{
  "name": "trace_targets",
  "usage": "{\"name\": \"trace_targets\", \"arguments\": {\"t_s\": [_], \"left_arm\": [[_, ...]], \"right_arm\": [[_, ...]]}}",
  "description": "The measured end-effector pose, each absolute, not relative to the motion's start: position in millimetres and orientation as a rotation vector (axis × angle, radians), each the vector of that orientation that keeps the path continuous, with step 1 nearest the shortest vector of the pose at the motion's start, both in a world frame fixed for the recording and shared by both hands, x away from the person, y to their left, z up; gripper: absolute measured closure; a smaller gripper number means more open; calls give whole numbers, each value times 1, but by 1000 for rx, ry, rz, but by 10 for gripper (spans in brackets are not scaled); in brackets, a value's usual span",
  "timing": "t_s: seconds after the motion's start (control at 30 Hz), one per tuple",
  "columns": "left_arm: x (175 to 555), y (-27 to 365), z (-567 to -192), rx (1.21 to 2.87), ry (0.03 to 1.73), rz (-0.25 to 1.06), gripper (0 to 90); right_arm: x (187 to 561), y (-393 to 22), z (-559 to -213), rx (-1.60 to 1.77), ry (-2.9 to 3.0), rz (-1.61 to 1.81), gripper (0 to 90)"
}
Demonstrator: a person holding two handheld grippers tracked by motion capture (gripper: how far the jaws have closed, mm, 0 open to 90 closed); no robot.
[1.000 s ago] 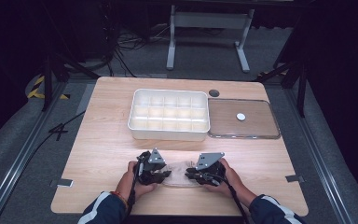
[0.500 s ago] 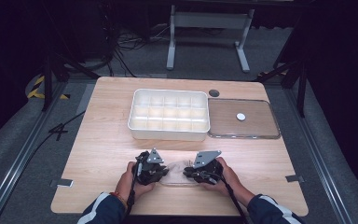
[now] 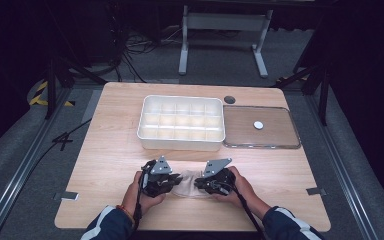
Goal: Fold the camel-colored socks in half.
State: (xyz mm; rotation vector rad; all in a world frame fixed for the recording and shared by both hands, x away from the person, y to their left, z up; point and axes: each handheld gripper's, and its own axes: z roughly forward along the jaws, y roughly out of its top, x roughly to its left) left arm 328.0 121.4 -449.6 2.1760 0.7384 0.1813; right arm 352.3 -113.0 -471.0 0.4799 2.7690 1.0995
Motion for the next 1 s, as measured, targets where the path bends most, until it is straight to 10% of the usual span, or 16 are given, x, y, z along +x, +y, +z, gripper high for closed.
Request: {"name": "trace_targets", "arguments": {"t_s": [1.0], "left_arm": [[332,110,-445,2143,717,218,813]], "right_arm": [[359,-103,-471,461,2791,1123,797]]}}
